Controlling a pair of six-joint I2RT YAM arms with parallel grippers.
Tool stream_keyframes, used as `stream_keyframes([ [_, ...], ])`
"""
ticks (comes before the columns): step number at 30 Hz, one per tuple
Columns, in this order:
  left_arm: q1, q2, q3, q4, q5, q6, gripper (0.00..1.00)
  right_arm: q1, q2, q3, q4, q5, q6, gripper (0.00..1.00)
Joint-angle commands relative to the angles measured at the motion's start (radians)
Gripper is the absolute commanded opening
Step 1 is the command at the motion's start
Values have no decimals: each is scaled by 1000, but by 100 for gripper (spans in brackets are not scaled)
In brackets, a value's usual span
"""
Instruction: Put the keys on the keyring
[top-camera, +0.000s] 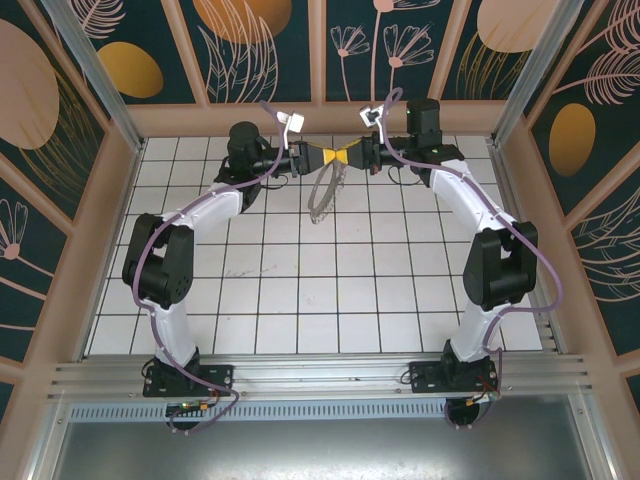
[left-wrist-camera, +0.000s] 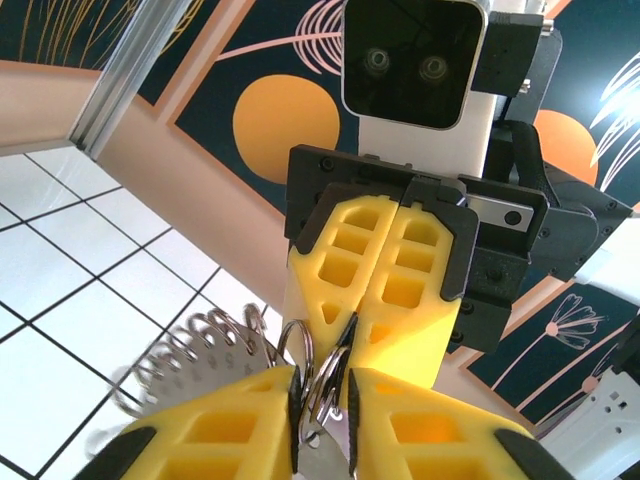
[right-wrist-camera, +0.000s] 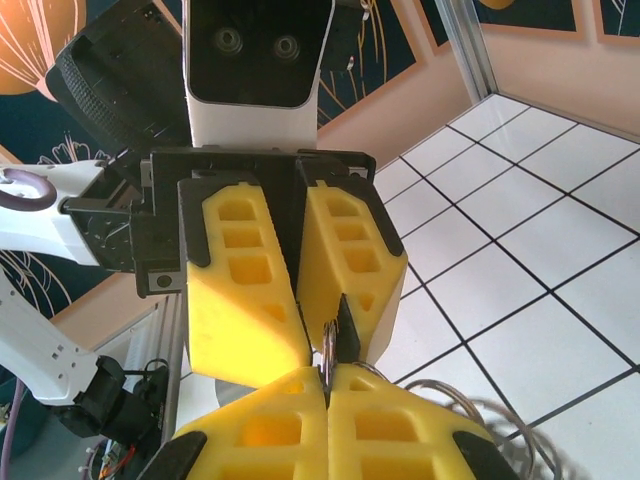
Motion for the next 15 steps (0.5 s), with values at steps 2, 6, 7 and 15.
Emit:
stream_keyframes([
  [2,-12,13,22,63,11,-15,12,-1,-8,-1,33,-50,2,0],
  [6,-13,8,19,80,9,-28,0,-2,-11,3,23,-43,-1,0],
  [7,-13,5,16,86,6,-33,0,-3,-14,4,26,-34,5,0],
  [15,-13,-36,0,121,-33,-59,0,-79,-185,-202,352,59,249,34],
])
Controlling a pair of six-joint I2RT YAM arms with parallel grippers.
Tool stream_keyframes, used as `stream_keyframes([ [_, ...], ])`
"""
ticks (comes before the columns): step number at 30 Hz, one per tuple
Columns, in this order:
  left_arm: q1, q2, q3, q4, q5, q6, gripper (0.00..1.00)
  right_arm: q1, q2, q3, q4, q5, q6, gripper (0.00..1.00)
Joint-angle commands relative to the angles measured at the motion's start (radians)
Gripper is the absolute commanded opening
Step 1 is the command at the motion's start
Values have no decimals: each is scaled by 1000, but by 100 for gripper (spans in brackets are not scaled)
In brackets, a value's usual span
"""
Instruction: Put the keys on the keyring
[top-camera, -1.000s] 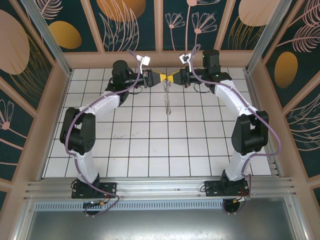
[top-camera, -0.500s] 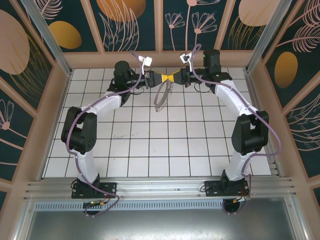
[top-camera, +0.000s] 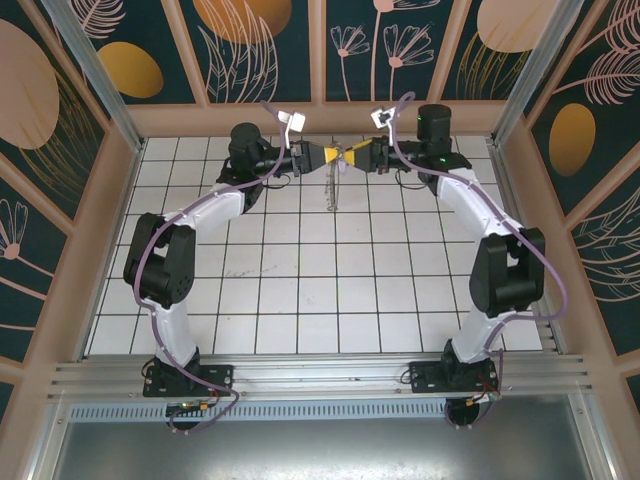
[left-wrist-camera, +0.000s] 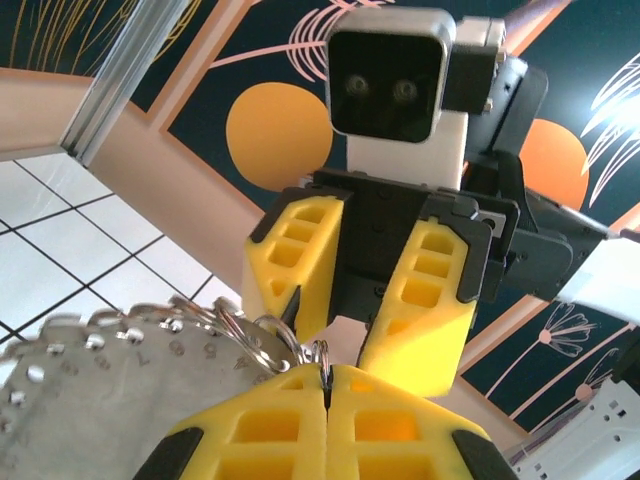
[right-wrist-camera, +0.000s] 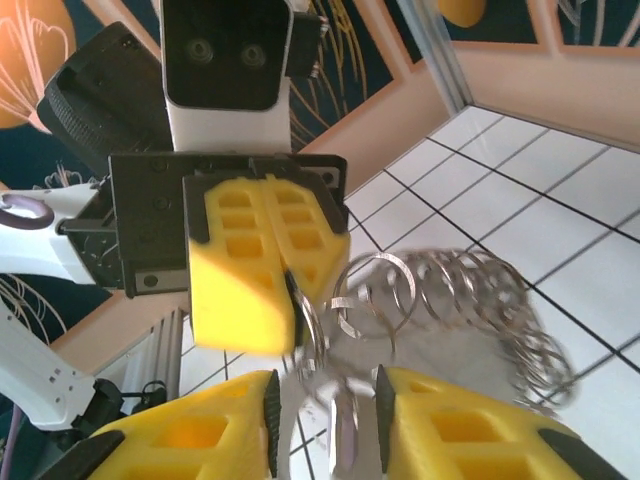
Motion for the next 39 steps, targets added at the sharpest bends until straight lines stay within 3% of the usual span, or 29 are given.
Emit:
stream_keyframes([
  [1,-6,-44,1,85,-21,-26,0,-30,-130,-82,205,57,126,35],
  [9,-6,-72,-5,172,-38,-100,0,-22,-313,-374,453,267,253,43],
  [13,-7,-85,-7,202,-33,-123,0,8,-338,-440,488,356,240,47],
  [25,-18,-109,-21,207,-27,-125,0,142,-272,-369,422,457,114,51],
  [34,-24,-111,-27,206,-20,-124,0,149,-229,-303,419,469,107,51],
  [37,-25,-111,-25,208,-22,-123,0,154,-210,-271,396,459,96,47],
  [39,-25,-111,-24,208,-25,-123,0,160,-201,-260,372,454,80,35],
])
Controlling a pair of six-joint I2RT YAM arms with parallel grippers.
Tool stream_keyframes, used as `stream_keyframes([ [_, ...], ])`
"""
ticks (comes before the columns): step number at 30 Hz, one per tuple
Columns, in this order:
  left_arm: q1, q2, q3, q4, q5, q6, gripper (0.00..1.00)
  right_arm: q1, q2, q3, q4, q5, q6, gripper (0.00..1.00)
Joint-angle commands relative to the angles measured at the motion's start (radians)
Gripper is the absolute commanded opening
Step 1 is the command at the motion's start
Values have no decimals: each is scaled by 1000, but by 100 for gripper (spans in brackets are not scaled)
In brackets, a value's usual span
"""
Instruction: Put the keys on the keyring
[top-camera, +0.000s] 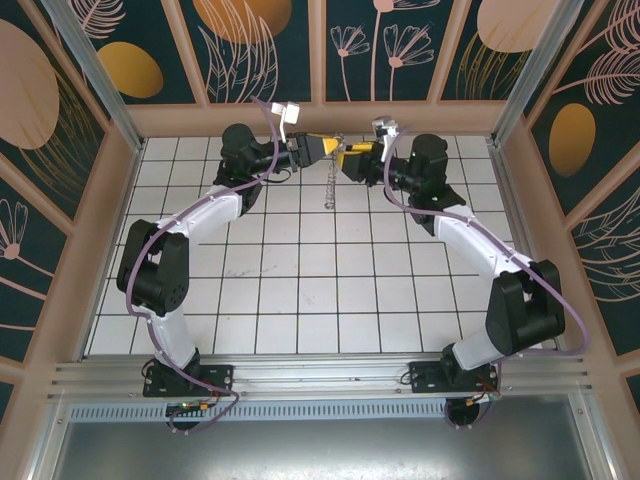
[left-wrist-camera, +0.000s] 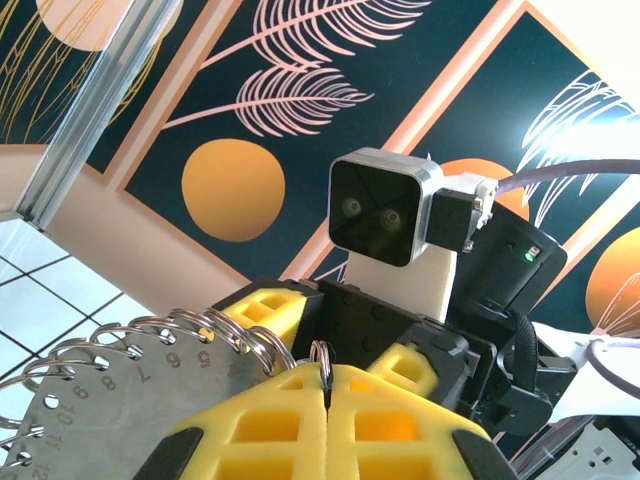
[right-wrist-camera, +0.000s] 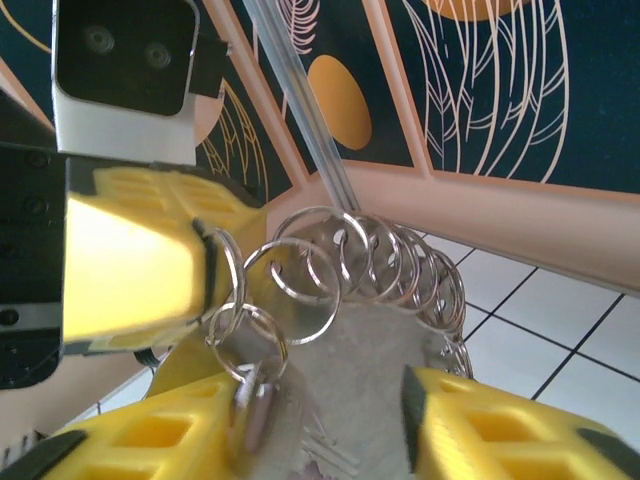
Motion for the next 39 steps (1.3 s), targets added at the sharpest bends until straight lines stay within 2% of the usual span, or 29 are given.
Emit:
stream_keyframes([
  [1,-6,-46,-2,56,6,-8,0,16,16,46,-29,-8,-35,27],
  [3,-6,-46,-3,56,-4,-6,0,22,11,42,-48,-10,-47,10],
  [5,-6,-46,-2,57,-9,-4,0,28,0,29,-56,-12,-53,0],
  [13,-6,-41,-6,79,-25,-16,0,70,-37,7,-89,-3,-77,0],
  [20,-8,-34,-12,103,-29,-33,0,110,-10,46,-133,-9,-105,0],
  [26,-12,-34,-20,107,-29,-36,0,118,31,95,-185,-117,-143,0],
  [33,-14,-30,-20,113,-32,-39,0,108,37,95,-223,-122,-153,0],
  [37,-14,-31,-19,114,-33,-40,0,85,-17,55,-237,-118,-150,28],
  [39,-14,-32,-19,117,-35,-42,0,56,-61,23,-224,-129,-132,34],
])
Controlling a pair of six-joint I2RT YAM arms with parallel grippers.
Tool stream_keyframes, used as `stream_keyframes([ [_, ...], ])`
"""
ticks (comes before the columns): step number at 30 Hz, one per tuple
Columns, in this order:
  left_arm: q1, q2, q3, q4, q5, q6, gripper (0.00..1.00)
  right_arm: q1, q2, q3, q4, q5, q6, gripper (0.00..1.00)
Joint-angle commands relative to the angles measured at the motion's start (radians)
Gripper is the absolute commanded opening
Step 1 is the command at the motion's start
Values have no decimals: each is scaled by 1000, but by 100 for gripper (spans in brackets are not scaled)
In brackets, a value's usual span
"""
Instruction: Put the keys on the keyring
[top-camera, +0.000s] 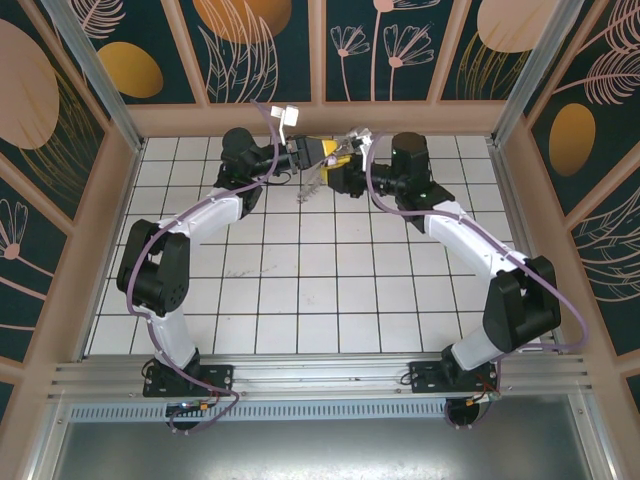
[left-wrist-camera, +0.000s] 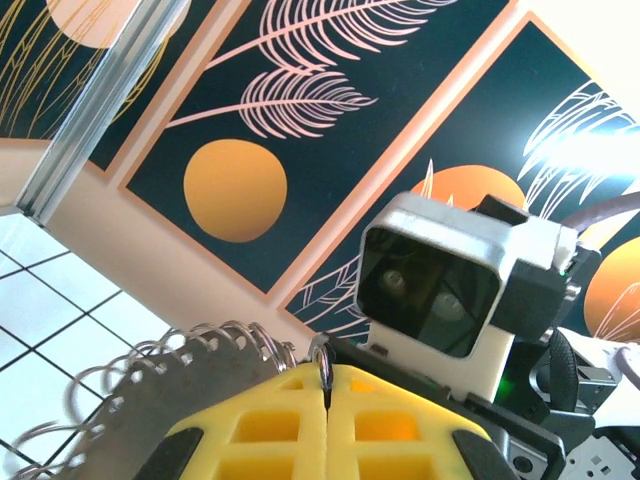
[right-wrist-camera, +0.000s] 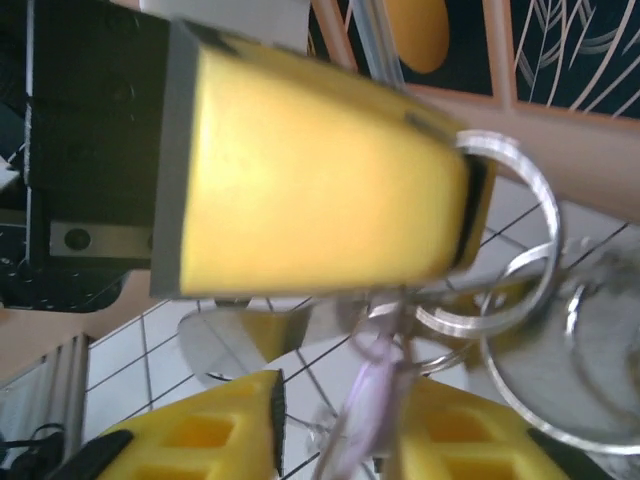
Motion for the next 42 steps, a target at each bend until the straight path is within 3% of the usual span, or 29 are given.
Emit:
stream_keyframes([
  [1,-9,-33,11,82,-14,-13,0,-47,-102,-60,6,-69,19,35],
  [7,-9,-35,-1,127,-21,-44,0,-154,-235,-175,217,-120,201,41],
  [12,-9,-35,-8,160,-37,-80,0,-159,-256,-186,344,-23,334,42],
  [17,-9,-33,-16,215,-69,-142,0,-162,-219,-206,563,28,562,43],
  [27,-9,-20,-32,324,-129,-275,0,-160,-74,-185,902,-4,909,43],
  [42,-8,3,-40,359,-137,-312,0,-110,16,-117,933,-19,943,43],
])
